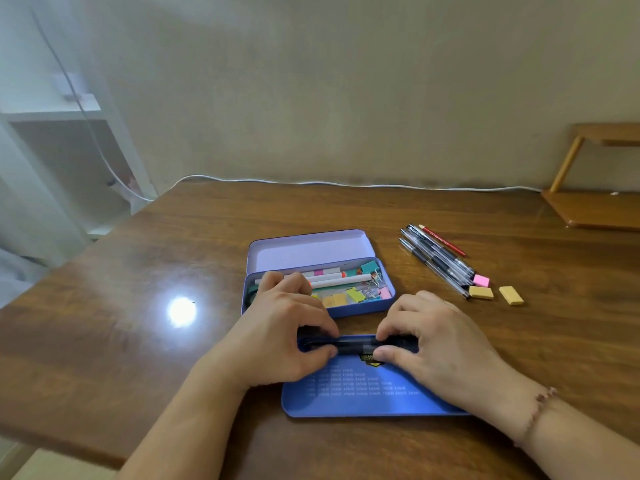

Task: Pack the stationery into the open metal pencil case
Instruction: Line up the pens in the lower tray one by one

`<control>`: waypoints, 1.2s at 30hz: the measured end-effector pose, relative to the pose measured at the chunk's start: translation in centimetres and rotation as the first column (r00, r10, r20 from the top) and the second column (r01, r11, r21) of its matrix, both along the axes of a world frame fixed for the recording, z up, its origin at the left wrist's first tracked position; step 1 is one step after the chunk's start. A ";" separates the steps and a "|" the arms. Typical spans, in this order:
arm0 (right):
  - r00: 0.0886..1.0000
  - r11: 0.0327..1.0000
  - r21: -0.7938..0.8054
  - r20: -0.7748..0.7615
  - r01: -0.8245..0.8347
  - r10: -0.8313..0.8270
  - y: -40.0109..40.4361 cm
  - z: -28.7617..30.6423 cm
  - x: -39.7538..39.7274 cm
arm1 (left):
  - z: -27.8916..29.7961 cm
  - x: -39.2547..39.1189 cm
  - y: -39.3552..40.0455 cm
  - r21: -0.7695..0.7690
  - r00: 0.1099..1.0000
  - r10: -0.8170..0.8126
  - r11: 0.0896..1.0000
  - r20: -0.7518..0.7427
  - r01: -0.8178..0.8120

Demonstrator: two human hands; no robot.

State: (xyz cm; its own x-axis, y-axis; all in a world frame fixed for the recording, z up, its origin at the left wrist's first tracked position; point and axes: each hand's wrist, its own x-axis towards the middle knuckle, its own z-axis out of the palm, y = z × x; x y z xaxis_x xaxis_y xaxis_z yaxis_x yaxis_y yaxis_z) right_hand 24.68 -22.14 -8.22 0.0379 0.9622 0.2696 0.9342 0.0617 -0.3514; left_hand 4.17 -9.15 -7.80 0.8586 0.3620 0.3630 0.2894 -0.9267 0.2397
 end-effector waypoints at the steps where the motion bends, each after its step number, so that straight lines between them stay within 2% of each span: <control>1: 1.000 1.000 -0.003 -0.018 -0.005 0.005 0.0 -0.1 0.0 | 0.0 0.1 0.0 -0.003 1.000 0.000 1.000 -0.002 0.000; 5: 0.994 0.998 0.023 -0.089 -0.058 0.059 0.1 -0.6 -0.1 | -0.2 0.4 -0.2 -0.012 1.000 -0.006 1.000 -0.001 0.006; 11: 0.990 0.993 0.032 -0.083 -0.115 0.117 0.5 0.0 0.4 | -0.2 0.4 -0.1 -0.038 1.000 -0.018 0.999 -0.001 0.018; 15: 0.998 0.996 -0.071 0.029 -0.044 0.046 -0.5 0.9 2.3 | -0.2 0.3 0.0 -0.049 1.000 -0.024 0.999 0.006 0.024; 18: 1.000 0.989 -0.151 -0.015 -0.013 0.011 -0.8 1.7 3.6 | -0.2 0.4 -0.1 -0.043 1.000 -0.028 0.999 0.002 0.028; 20: 0.996 0.994 -0.096 -0.056 0.060 -0.065 -0.8 2.1 4.9 | -0.2 0.4 -0.1 -0.041 1.000 -0.028 0.999 0.002 0.029; 23: 0.952 0.951 0.087 -0.105 0.298 -0.289 -0.5 2.4 7.5 | -0.3 0.5 -0.2 -0.033 1.000 -0.021 0.999 0.014 0.022; 25: 0.902 0.900 0.063 -0.022 0.431 -0.430 -0.3 2.1 8.7 | -0.3 0.8 -0.4 -0.026 1.000 -0.027 0.999 0.008 0.028; 27: 0.868 0.870 -0.018 0.067 0.494 -0.491 -0.1 1.7 9.1 | -0.4 1.1 -0.6 -0.017 0.999 -0.043 0.999 -0.002 0.043; 31: 0.866 0.868 -0.048 0.111 0.494 -0.487 0.6 1.7 8.8 | -0.5 1.2 -0.9 -0.002 0.999 -0.052 0.999 -0.001 0.052; 36: 0.844 0.868 0.020 0.225 0.496 -0.487 1.4 1.4 8.0 | -0.4 1.0 -0.9 -0.011 0.998 -0.051 0.999 0.036 0.051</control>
